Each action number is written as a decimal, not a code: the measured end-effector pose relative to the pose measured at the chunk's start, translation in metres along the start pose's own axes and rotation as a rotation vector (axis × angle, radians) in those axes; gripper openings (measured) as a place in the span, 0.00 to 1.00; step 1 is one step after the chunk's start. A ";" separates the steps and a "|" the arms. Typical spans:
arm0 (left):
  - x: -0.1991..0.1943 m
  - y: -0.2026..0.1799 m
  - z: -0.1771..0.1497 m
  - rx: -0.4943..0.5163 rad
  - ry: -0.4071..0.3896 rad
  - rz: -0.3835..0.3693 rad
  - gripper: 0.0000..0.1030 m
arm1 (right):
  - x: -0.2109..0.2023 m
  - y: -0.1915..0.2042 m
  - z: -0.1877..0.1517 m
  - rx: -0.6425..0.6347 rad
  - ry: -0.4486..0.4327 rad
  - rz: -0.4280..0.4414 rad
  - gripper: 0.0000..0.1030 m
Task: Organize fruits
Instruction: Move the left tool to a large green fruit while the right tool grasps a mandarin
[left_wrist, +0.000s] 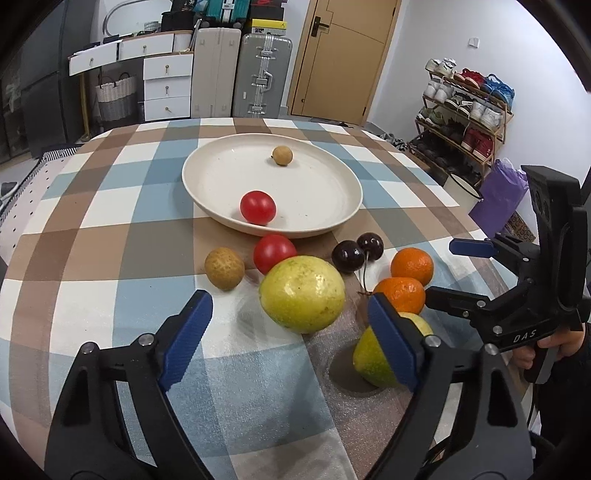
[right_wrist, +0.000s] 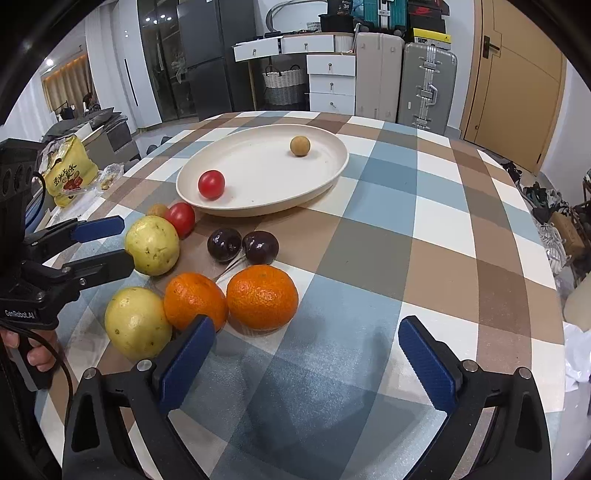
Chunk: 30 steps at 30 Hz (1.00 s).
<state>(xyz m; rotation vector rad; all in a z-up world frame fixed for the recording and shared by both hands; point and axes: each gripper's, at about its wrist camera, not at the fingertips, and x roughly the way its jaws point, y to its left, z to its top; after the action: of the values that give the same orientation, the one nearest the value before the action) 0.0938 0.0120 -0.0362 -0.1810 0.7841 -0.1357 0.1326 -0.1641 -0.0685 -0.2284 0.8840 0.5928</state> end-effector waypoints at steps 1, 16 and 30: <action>0.001 0.000 -0.001 -0.001 0.001 0.000 0.82 | 0.000 0.000 0.000 -0.002 -0.002 0.002 0.99; 0.016 0.000 0.000 -0.010 0.044 -0.054 0.48 | 0.008 -0.002 0.001 -0.010 0.007 0.035 0.81; 0.010 -0.003 -0.001 -0.003 0.020 -0.075 0.47 | 0.010 0.001 0.011 -0.019 -0.011 0.097 0.66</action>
<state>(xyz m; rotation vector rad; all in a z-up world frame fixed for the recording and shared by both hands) 0.0995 0.0066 -0.0433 -0.2124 0.7977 -0.2069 0.1443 -0.1543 -0.0696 -0.1998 0.8830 0.6923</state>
